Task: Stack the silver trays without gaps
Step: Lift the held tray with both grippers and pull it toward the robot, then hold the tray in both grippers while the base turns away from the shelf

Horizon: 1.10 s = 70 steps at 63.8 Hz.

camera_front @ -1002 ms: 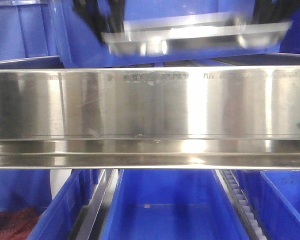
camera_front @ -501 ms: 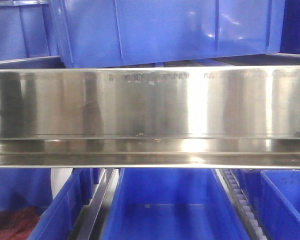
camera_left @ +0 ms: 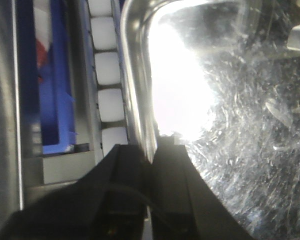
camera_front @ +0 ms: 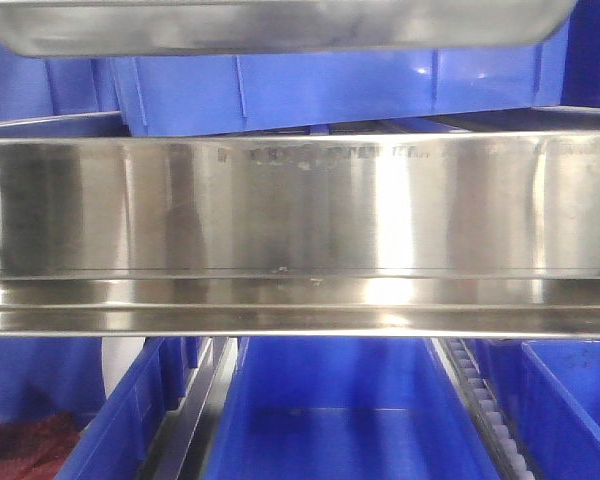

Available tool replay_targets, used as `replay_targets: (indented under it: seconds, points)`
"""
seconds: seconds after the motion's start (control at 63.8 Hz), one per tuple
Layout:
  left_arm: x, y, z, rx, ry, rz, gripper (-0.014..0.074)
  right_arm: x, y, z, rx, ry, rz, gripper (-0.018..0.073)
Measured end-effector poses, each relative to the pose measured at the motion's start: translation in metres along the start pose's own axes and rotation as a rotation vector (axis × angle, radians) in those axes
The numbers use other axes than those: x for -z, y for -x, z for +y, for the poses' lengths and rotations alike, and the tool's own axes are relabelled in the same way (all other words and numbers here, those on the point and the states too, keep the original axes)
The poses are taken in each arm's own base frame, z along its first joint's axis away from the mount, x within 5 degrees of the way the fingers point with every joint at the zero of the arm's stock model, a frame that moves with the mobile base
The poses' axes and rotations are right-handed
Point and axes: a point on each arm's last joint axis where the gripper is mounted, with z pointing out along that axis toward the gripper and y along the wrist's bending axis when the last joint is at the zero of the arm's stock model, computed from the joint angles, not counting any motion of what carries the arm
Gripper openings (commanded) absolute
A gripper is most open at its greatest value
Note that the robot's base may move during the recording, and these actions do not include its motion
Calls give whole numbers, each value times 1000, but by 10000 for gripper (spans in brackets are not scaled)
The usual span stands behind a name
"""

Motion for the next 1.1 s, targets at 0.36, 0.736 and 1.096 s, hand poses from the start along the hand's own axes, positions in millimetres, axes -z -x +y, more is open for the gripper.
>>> replay_targets:
  seconds: [0.36,0.736,1.096]
  points:
    - [-9,11,-10,-12,32,6,-41,-7,2,0,-25,-34,7,57]
    - [-9,10,-10,-12,32,8,-42,-7,2,0,-27,-34,7,57]
    - [-9,11,-10,-11,32,7,-43,-7,2,0,-27,-34,7,57]
